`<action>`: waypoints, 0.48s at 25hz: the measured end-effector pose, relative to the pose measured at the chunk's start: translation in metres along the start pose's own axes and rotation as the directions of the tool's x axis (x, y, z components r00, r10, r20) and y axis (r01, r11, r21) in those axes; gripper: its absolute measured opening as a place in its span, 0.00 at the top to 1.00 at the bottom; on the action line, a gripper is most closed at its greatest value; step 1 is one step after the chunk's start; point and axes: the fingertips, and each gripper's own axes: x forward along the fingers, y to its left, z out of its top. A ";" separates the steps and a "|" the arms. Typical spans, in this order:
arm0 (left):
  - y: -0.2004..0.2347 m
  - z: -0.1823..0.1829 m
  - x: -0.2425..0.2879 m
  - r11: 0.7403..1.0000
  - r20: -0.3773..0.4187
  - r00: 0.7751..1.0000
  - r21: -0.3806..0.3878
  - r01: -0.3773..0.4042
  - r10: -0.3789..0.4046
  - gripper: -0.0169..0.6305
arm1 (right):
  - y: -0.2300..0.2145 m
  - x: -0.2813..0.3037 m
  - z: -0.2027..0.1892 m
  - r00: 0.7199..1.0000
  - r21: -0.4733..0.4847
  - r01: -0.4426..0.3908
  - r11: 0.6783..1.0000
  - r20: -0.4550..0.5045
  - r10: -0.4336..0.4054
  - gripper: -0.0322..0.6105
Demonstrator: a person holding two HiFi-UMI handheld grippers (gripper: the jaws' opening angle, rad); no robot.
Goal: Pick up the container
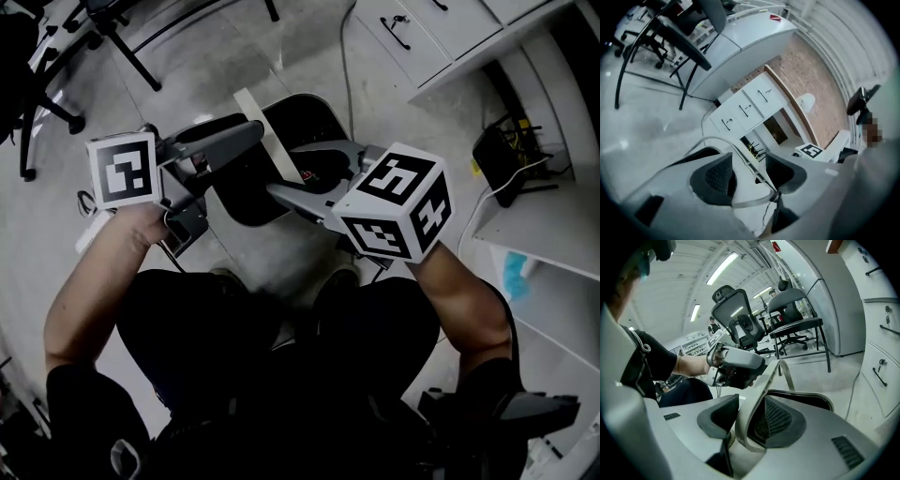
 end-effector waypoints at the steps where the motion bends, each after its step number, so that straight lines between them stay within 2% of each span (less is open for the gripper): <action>1: 0.001 -0.004 0.009 0.999 -0.009 1.000 -0.044 0.012 -0.013 0.64 | -0.002 0.000 -0.001 1.000 -0.001 -0.004 1.000 -0.001 0.004 0.70; 3: 0.004 -0.010 0.023 0.993 -0.024 0.999 -0.116 0.021 -0.024 0.64 | -0.004 -0.001 -0.002 1.000 -0.004 -0.013 1.000 -0.004 0.013 0.70; 5: 0.006 -0.008 0.030 0.988 -0.009 0.999 -0.149 0.030 -0.031 0.64 | -0.003 -0.001 -0.002 1.000 -0.008 -0.018 1.000 -0.006 0.018 0.70; 7: 0.004 -0.003 0.033 0.987 0.021 0.999 -0.153 0.050 -0.047 0.64 | -0.001 -0.002 -0.002 1.000 -0.007 -0.020 1.000 -0.005 0.020 0.70; 9: 0.004 -0.002 0.034 0.988 0.031 0.998 -0.145 0.056 -0.052 0.74 | 0.000 -0.003 -0.002 1.000 -0.008 -0.027 1.000 -0.003 0.027 0.70; 12: 0.005 -0.001 0.035 0.988 0.042 0.997 -0.135 0.069 -0.064 0.75 | -0.001 -0.003 -0.003 0.999 -0.021 -0.048 0.999 0.005 0.048 0.69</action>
